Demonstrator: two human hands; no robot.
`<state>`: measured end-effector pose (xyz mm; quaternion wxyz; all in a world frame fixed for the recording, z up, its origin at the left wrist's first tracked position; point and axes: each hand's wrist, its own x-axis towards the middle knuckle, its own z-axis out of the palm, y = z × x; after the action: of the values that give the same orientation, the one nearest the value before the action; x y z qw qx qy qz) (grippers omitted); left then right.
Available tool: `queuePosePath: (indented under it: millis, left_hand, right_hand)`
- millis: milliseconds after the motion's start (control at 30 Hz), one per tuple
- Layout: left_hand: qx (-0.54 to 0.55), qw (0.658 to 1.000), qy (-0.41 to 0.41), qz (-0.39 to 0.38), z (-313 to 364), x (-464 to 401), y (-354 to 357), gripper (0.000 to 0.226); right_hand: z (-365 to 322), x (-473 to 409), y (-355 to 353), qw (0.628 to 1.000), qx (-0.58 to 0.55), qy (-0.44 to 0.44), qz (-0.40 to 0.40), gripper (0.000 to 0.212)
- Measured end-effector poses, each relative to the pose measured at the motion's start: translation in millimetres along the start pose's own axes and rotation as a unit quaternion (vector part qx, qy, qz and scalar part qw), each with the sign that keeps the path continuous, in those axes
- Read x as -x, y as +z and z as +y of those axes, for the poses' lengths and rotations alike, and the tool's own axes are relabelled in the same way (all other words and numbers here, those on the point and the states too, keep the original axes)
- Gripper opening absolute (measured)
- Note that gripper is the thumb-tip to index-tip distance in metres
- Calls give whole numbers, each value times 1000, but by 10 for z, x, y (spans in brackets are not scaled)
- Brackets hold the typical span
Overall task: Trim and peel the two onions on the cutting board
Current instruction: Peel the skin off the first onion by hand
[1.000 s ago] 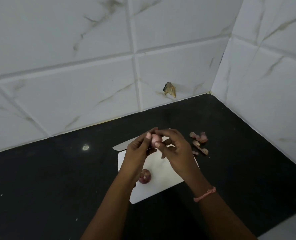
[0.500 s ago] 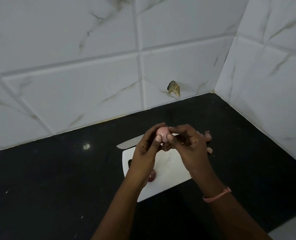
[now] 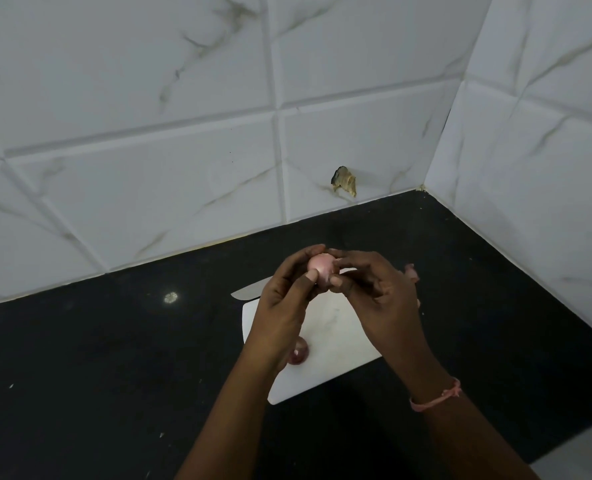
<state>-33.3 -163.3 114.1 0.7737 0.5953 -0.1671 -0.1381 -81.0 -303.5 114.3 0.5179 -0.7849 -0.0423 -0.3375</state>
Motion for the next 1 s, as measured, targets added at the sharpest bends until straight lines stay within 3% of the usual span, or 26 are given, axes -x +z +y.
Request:
queuePosePath:
  millis: [233,433,800,1000]
  left_hand:
    - [-10,1000,2,25,43,29,4,29]
    - [-48,997,-1,62,43,8,8,33]
    - [-27,997,-27,67,-21,-12,-18,28]
    - [46,996,-45,59,-25,-62,-24,28]
  right_hand:
    - [41,6,12,994,109,-19,-24,21]
    - [31,-24,-3,993,119,-1,-27,13]
    - [63,-159,7,976,186,-12,-114,9]
    - [183,-253,-68,973,215,35,-82,11]
